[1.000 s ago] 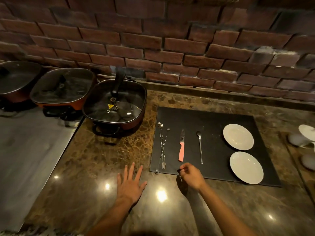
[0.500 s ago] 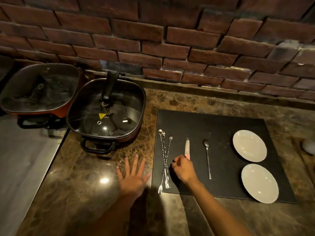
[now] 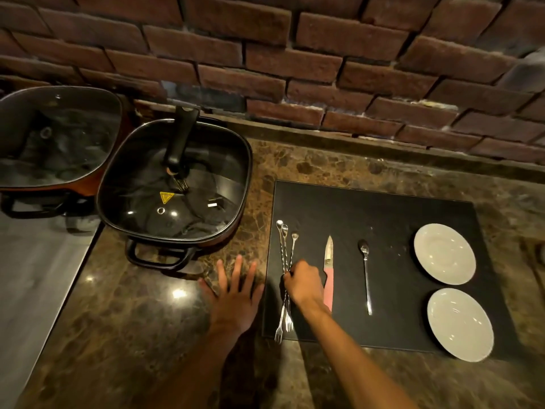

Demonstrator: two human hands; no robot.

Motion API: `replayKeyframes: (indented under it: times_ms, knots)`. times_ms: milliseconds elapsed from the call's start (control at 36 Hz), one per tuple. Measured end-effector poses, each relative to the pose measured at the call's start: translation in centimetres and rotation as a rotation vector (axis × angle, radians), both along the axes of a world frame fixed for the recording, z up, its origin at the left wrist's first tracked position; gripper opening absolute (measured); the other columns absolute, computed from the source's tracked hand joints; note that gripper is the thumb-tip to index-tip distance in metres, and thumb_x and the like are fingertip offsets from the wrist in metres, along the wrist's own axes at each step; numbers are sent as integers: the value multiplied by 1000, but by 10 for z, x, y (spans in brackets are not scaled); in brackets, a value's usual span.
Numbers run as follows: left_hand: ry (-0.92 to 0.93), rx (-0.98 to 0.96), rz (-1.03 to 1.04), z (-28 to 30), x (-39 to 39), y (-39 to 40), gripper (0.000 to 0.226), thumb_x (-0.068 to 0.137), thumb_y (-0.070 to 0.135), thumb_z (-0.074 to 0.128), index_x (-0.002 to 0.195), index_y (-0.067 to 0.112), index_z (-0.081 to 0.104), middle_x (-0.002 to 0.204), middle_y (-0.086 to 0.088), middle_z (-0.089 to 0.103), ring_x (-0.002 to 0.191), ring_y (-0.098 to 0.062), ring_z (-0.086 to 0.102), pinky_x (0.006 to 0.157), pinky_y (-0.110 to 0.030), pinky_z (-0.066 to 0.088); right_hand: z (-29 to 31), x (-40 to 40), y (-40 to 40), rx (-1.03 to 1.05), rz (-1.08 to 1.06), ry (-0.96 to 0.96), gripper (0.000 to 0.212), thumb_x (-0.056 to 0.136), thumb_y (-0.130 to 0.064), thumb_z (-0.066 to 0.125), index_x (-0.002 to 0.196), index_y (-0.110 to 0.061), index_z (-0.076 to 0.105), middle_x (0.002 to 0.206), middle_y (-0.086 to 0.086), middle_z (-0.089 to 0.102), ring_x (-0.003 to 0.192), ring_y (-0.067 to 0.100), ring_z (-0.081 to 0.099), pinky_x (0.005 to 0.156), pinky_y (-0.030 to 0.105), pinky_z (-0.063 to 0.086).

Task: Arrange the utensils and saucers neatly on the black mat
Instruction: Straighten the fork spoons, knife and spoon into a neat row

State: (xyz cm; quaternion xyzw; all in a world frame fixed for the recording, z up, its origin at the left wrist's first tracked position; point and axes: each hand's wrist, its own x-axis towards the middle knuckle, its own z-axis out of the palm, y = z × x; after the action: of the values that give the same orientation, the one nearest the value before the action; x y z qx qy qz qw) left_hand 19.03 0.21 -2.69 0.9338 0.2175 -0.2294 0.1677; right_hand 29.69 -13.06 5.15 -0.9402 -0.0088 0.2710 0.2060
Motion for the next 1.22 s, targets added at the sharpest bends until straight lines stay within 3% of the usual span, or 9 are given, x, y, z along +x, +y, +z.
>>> replayKeyframes:
  times_ms: [194, 389, 472, 611, 806, 889, 972, 1222]
  knots:
    - [20, -19, 9, 2, 0, 0, 58, 83, 71, -17, 133, 60, -42, 146, 20, -53, 134, -26, -54, 102, -73, -29, 2, 2, 0, 61, -89, 43, 20, 82, -28, 63, 74, -10, 65, 78, 9, 68, 69, 24, 64, 61, 30, 48]
    - [9, -46, 13, 4, 1, 0, 59, 81, 73, -16, 134, 61, -40, 143, 23, -56, 133, -26, -54, 103, -73, -29, 2, 4, -13, 147, -164, 12, 24, 83, -24, 64, 63, -11, 63, 63, 5, 66, 66, 21, 67, 65, 37, 56]
    - [7, -55, 22, 4, 0, 0, 59, 81, 73, -16, 133, 62, -40, 143, 23, -55, 133, -25, -54, 102, -72, -29, 6, 10, -22, 133, -155, 17, 24, 85, -28, 65, 66, -15, 60, 66, 2, 64, 64, 15, 64, 62, 31, 53]
    - [20, -54, 21, 5, 1, 0, 58, 82, 74, -15, 132, 62, -41, 143, 22, -55, 134, -26, -53, 99, -69, -35, 12, 22, -31, 80, -133, 42, 29, 84, -22, 62, 61, -12, 47, 70, 6, 56, 65, 23, 56, 61, 29, 42]
    - [20, -49, 13, 4, 1, 1, 59, 81, 74, -16, 133, 62, -41, 144, 22, -55, 133, -26, -55, 97, -68, -38, 15, 31, -28, 32, -69, 17, 18, 85, -12, 60, 70, -6, 52, 80, 15, 59, 70, 27, 57, 60, 30, 43]
    - [18, -47, 14, 2, 0, 1, 59, 81, 75, -17, 134, 62, -40, 144, 23, -54, 131, -24, -57, 96, -67, -40, 15, 30, -26, -13, -20, 1, 17, 88, -14, 62, 90, 2, 64, 95, 22, 66, 88, 37, 66, 74, 37, 54]
    - [19, -38, 17, 1, 0, 1, 60, 80, 75, -18, 135, 62, -39, 145, 23, -54, 131, -23, -57, 96, -67, -40, 14, 28, -26, -35, 18, -30, 22, 90, -16, 62, 103, 2, 62, 103, 22, 67, 95, 38, 66, 81, 41, 56]
    - [6, -44, 18, 1, 0, 1, 59, 83, 74, -16, 136, 61, -38, 146, 22, -53, 135, -26, -53, 101, -71, -33, 14, 23, -33, -66, 51, -78, 21, 91, -17, 61, 105, -3, 57, 102, 19, 67, 96, 38, 66, 79, 41, 55]
